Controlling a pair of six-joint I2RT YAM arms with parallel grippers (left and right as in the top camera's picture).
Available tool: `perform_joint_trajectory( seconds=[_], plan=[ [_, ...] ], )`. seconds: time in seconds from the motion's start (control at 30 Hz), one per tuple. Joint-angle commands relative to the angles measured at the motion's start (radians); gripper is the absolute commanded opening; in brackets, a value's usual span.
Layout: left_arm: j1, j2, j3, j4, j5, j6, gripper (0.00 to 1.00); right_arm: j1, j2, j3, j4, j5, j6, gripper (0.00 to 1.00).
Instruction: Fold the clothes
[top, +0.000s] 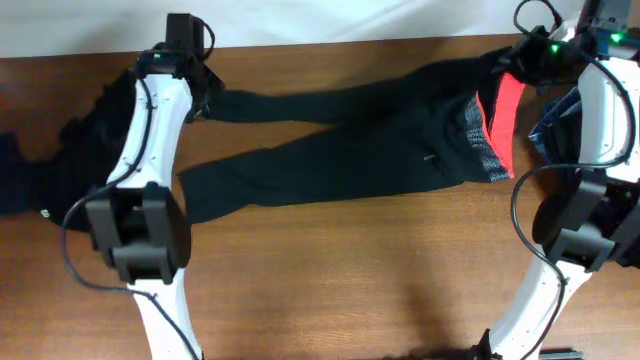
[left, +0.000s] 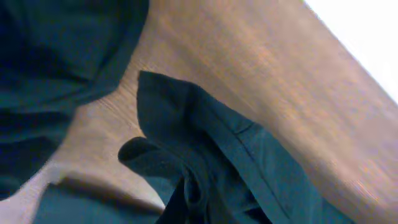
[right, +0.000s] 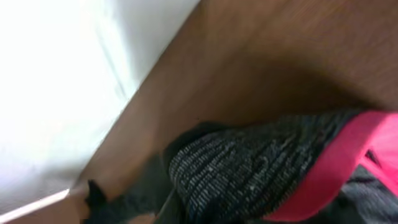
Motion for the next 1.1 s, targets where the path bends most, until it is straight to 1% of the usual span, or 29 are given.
perform_joint_trajectory(
  seconds=[0.0,0.13,0.23,0.4,0.77,0.87,1.07],
  plan=[
    [0.011,-0.112,0.028,-0.039,-0.012,0.087,0.01,-0.017,-0.037,0.023,-0.063,-0.093,-0.105,0.04],
    [0.025,-0.15,0.028,-0.117,-0.013,0.109,0.01,-0.029,-0.037,0.023,-0.14,-0.133,-0.164,0.04],
    [0.055,-0.161,0.028,-0.217,-0.012,0.109,0.01,-0.042,-0.037,0.023,-0.202,-0.17,-0.214,0.04],
    [0.081,-0.161,0.027,-0.313,-0.012,0.108,0.01,-0.048,-0.037,0.023,-0.284,-0.172,-0.275,0.04],
    [0.096,-0.161,0.022,-0.421,-0.05,0.108,0.01,-0.055,-0.037,0.023,-0.461,-0.156,-0.398,0.04],
    [0.096,-0.161,0.011,-0.447,-0.066,0.108,0.01,-0.068,-0.037,0.023,-0.484,-0.133,-0.407,0.04],
    [0.096,-0.161,-0.086,-0.422,-0.068,0.108,0.01,-0.082,-0.037,0.022,-0.523,-0.066,-0.438,0.04]
  ],
)
